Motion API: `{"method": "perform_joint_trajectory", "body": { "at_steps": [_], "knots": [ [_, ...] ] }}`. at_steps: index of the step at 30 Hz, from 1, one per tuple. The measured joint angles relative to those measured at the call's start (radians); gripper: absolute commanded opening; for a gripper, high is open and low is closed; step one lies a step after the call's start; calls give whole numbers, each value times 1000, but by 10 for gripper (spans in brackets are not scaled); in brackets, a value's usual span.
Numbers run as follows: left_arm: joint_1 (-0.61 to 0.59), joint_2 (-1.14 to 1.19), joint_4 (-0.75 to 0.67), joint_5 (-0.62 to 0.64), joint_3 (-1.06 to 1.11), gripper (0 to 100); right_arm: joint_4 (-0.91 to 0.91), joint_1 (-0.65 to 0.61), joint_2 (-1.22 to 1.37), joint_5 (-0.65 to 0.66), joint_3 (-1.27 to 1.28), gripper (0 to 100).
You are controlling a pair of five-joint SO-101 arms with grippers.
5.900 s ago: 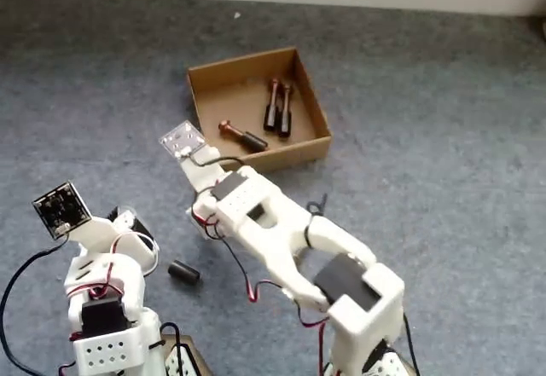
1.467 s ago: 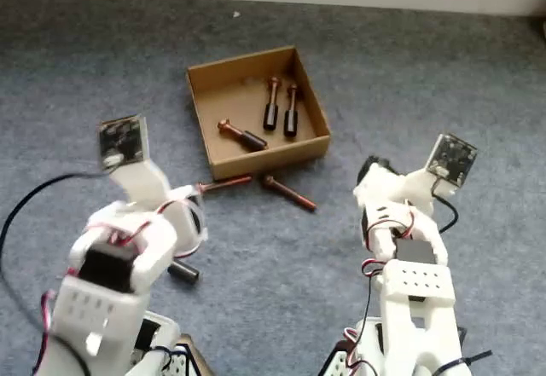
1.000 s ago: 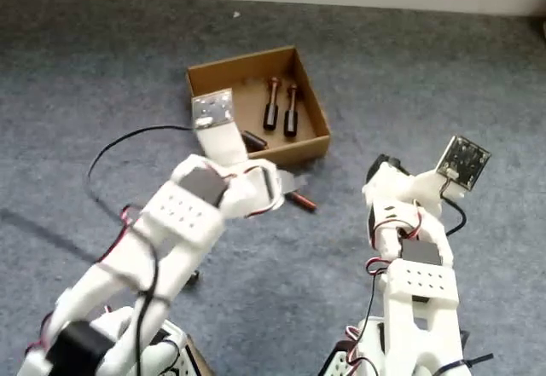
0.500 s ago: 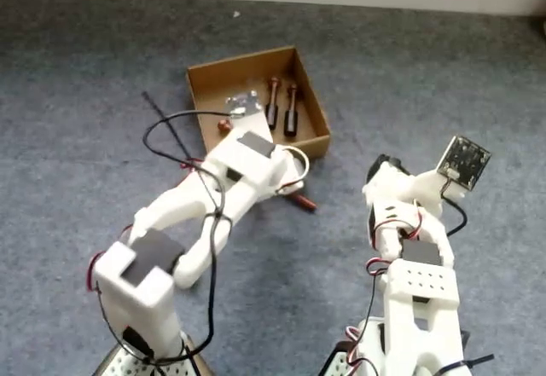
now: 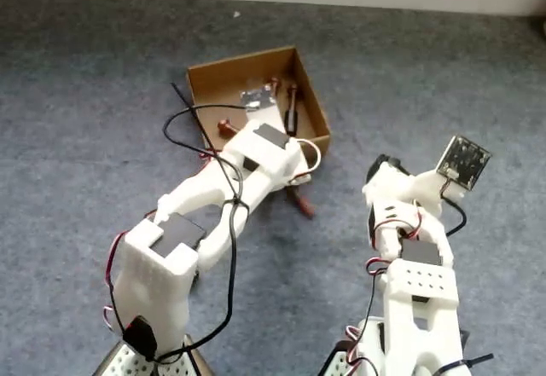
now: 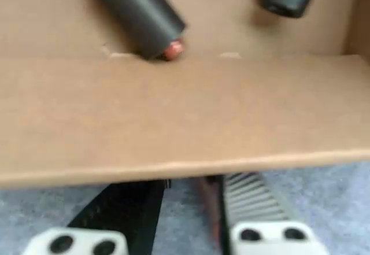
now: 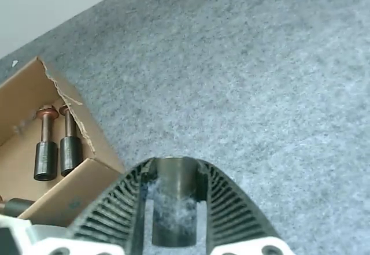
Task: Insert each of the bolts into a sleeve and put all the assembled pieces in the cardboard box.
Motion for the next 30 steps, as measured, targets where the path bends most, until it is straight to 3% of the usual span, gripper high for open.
{"method": "perform_joint_trajectory", "body": {
  "at_steps": [7,14,21,30],
  "knots": [
    [2,5,-6,-5,-15,5,0,0,0,0,0,5],
    [41,-64,124,-5,-11,5,0,0,0,0,0,5],
    [54,-219,244,-83,11,5,0,0,0,0,0,5],
    [54,-565,252,-178,253,5,80,-55,0,40,0,5]
  ]
}}
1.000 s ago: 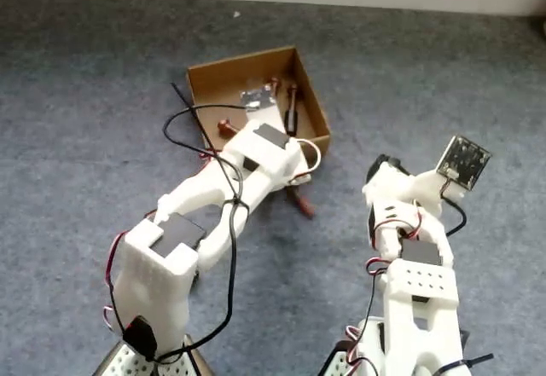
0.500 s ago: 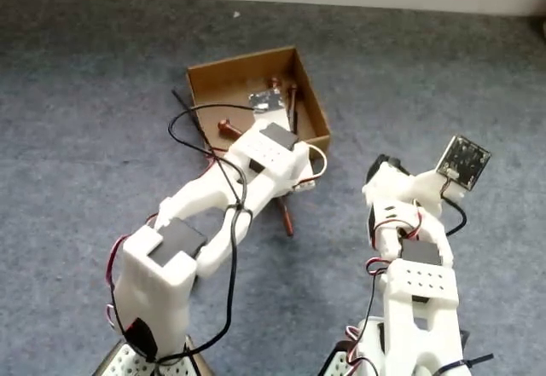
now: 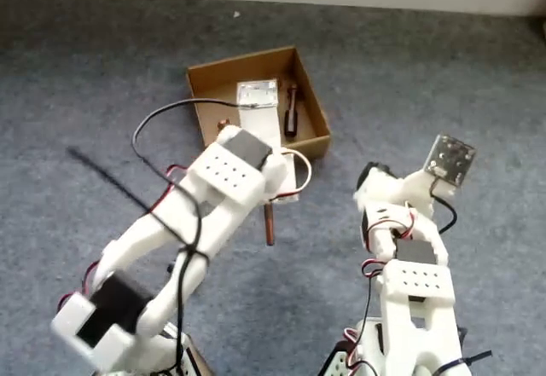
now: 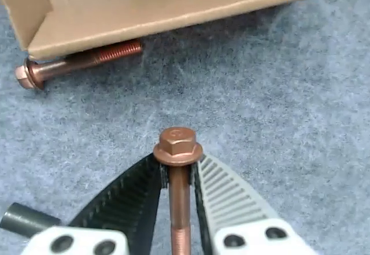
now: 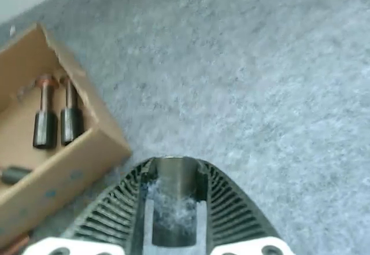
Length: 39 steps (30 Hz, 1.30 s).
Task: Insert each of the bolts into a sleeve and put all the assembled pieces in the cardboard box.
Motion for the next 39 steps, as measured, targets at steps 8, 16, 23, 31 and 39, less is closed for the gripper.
{"method": "perform_joint_trajectory", "body": {
  "at_steps": [8,16,23,31,39],
  "knots": [
    [-84,-344,-253,-147,339,5,95,-176,-143,143,55,5],
    [-114,-628,-411,-287,597,5,109,-350,-531,256,281,5],
    [-112,-815,-417,-358,695,5,109,-499,-795,381,402,5],
    [-112,-1172,-431,-353,852,5,157,-575,-941,419,402,5],
    [-207,-1643,-592,-253,1108,5,157,-635,-942,419,402,5]
  ]
}}
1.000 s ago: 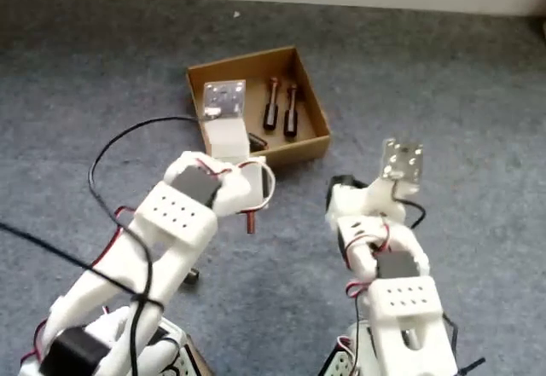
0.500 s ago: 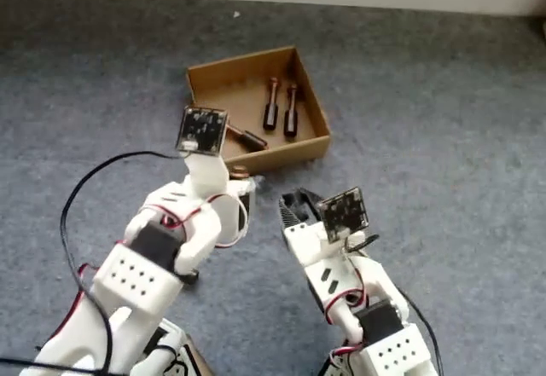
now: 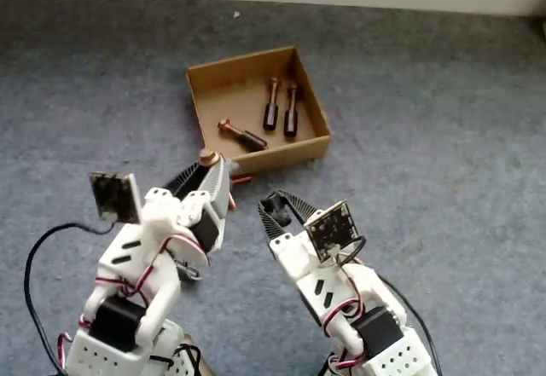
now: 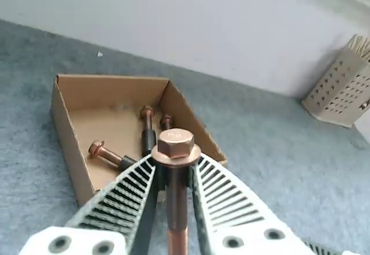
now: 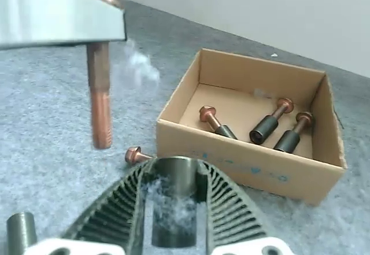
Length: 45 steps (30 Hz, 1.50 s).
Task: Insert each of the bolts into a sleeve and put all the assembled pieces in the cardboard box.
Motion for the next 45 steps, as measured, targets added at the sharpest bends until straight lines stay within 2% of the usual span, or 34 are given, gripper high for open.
{"method": "perform_joint_trajectory", "body": {
  "at_steps": [4,11,22,27,32,41,45],
  "knots": [
    [-8,-109,-9,2,35,5,0,-38,0,0,0,5],
    [-15,-110,-12,107,37,5,0,-107,0,0,0,5],
    [-12,-110,-12,121,37,5,-52,-146,0,0,0,5],
    [78,-117,-11,115,35,5,-63,-146,2,0,0,5],
    [107,-118,-5,118,35,5,-64,-146,2,0,0,5],
    [146,-118,157,120,-64,5,-81,-150,-2,2,0,5],
    [158,-118,161,120,-69,5,-127,-150,-2,2,0,5]
  ]
}}
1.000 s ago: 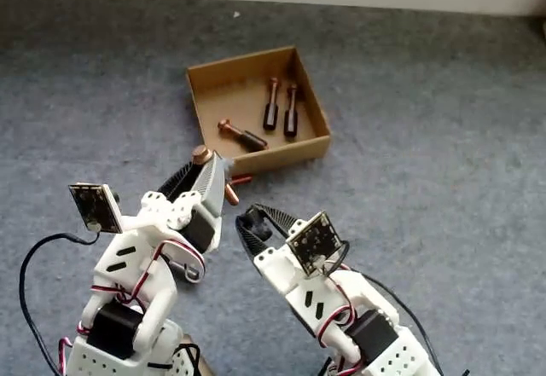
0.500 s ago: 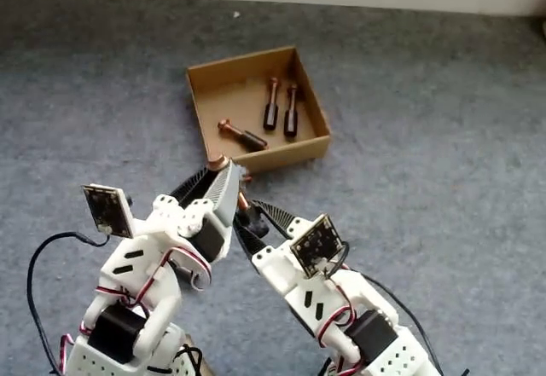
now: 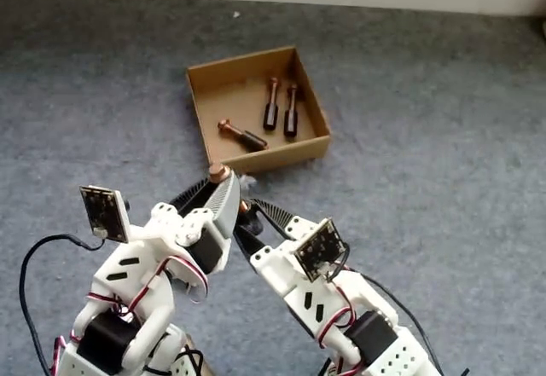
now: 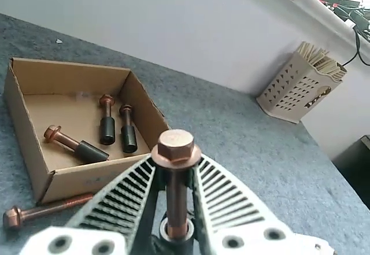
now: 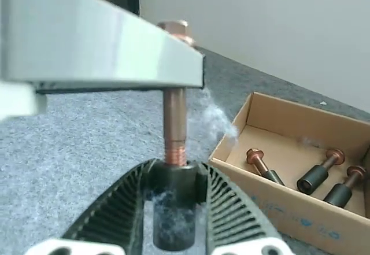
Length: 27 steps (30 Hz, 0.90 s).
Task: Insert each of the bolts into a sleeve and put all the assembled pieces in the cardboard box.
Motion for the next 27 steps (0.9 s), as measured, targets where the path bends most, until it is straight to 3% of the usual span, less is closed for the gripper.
{"method": "perform_joint_trajectory", "body": {
  "at_steps": [10,17,27],
  "knots": [
    [8,0,5,-41,-3,13,-89,0,0,109,0,5],
    [9,-2,41,-135,-15,210,-91,3,2,117,0,5],
    [9,-2,123,-140,-20,216,-91,17,2,117,0,5]
  ]
}}
